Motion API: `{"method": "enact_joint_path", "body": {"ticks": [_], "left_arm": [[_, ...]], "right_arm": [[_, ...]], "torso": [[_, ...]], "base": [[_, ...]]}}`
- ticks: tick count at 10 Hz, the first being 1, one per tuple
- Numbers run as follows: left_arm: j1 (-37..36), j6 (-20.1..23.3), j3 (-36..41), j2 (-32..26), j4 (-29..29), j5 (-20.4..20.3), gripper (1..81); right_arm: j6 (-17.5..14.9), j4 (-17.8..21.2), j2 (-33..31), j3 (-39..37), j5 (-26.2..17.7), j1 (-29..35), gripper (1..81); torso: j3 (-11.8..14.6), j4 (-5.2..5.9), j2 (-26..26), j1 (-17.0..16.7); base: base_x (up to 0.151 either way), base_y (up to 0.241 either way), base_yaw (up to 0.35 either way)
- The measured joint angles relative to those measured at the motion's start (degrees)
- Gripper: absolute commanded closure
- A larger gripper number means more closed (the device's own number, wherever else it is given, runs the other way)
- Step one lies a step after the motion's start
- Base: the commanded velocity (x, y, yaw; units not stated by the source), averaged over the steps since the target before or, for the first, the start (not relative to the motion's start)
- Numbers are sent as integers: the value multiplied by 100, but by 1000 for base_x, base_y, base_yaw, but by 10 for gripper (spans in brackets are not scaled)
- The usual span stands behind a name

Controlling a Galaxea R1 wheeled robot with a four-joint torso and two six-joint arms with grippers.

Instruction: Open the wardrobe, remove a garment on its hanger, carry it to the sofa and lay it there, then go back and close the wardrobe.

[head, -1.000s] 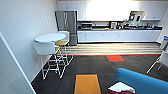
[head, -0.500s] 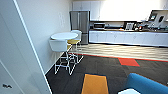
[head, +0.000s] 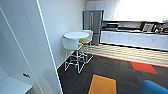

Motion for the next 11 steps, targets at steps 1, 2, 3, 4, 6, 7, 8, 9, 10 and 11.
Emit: {"method": "enact_joint_path", "body": {"ticks": [1,2,3,4,6,7,8,9,10,11], "left_arm": [[-2,-1,0,4,0,-2,10],[-2,-1,0,4,0,0,10],[-4,-4,0,4,0,-2,10],[-4,-1,0,1,0,0,10],[-9,-1,0,4,-2,0,10],[-2,-4,0,6,-2,0,10],[-6,-4,0,4,-2,0,10],[-6,-6,0,4,-2,0,10],[-4,-6,0,6,-2,-2,10],[-9,-6,0,6,-2,0,10]], "right_arm": [[0,0,6,0,-2,-6,10],[0,0,2,0,1,9,10],[0,0,2,0,1,16,10],[0,0,4,0,0,16,10],[2,0,2,0,0,13,10],[0,2,2,0,0,16,10],[0,0,2,0,0,11,10],[0,2,2,0,1,16,10],[0,0,0,0,1,16,10],[0,0,2,0,0,13,10]], "torso": [[0,0,0,0],[0,0,0,0],[0,0,0,0],[0,0,0,0],[0,0,0,0],[0,0,0,0],[0,0,0,0],[0,0,0,0],[0,0,0,0],[0,0,0,0]], "base": [[0,0,346],[0,0,346],[0,0,346],[0,0,346],[0,0,346],[0,0,346],[0,0,346],[0,0,346],[0,0,346],[0,0,341]]}}
